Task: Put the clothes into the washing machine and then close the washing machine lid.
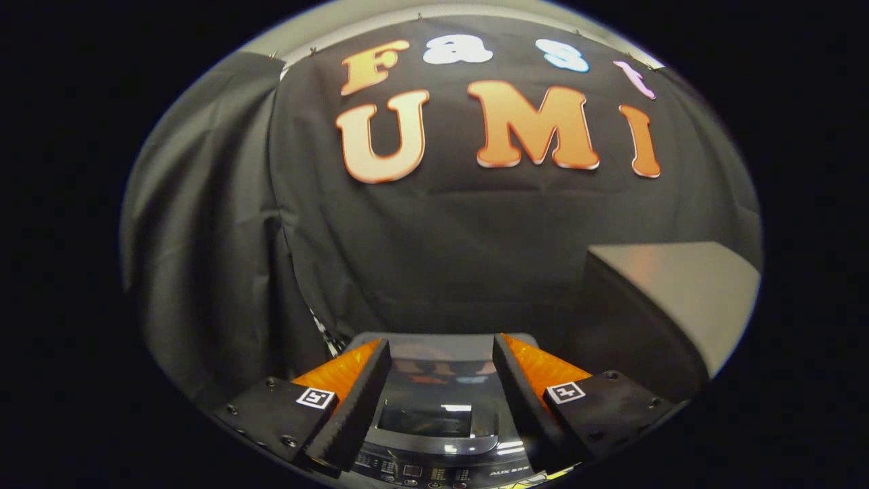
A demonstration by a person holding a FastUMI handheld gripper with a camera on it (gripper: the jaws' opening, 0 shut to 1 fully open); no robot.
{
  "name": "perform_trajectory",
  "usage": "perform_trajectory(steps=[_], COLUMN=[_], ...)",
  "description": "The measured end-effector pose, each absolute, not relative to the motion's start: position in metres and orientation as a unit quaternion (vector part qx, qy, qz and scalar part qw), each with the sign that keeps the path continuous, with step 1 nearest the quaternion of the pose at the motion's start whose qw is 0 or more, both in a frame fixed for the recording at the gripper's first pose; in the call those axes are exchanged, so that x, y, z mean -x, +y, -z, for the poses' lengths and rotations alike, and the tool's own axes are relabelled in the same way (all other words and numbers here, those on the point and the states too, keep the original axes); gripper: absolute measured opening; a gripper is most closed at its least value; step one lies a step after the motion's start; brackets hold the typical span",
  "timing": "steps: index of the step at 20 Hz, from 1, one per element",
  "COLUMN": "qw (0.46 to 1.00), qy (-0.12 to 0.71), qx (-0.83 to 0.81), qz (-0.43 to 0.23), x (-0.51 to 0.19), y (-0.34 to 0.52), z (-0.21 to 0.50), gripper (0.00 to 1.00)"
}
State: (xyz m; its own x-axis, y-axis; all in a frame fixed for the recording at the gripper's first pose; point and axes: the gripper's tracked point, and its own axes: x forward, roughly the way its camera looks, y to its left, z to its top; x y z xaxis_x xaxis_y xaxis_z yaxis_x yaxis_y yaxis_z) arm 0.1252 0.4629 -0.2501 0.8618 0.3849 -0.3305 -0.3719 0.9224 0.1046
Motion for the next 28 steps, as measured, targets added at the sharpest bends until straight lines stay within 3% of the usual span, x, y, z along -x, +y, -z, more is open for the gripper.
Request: perform_trajectory(steps=[6,10,18,28], qw=[0.978,0.982,0.991,0.993], qy=[0.094,0.070,0.017,-0.009], qx=[-0.016,-0.029,-0.006,0.016], qz=[-0.187,-0.172,-0.136,-0.113], x=[-0.080,-0.038,0.044,0.156], y=[0.380,0.298,0.155,0.032], z=[0.095,0.030,-0.033,-0.034], gripper=[0.97,0.97,0.97,0.97])
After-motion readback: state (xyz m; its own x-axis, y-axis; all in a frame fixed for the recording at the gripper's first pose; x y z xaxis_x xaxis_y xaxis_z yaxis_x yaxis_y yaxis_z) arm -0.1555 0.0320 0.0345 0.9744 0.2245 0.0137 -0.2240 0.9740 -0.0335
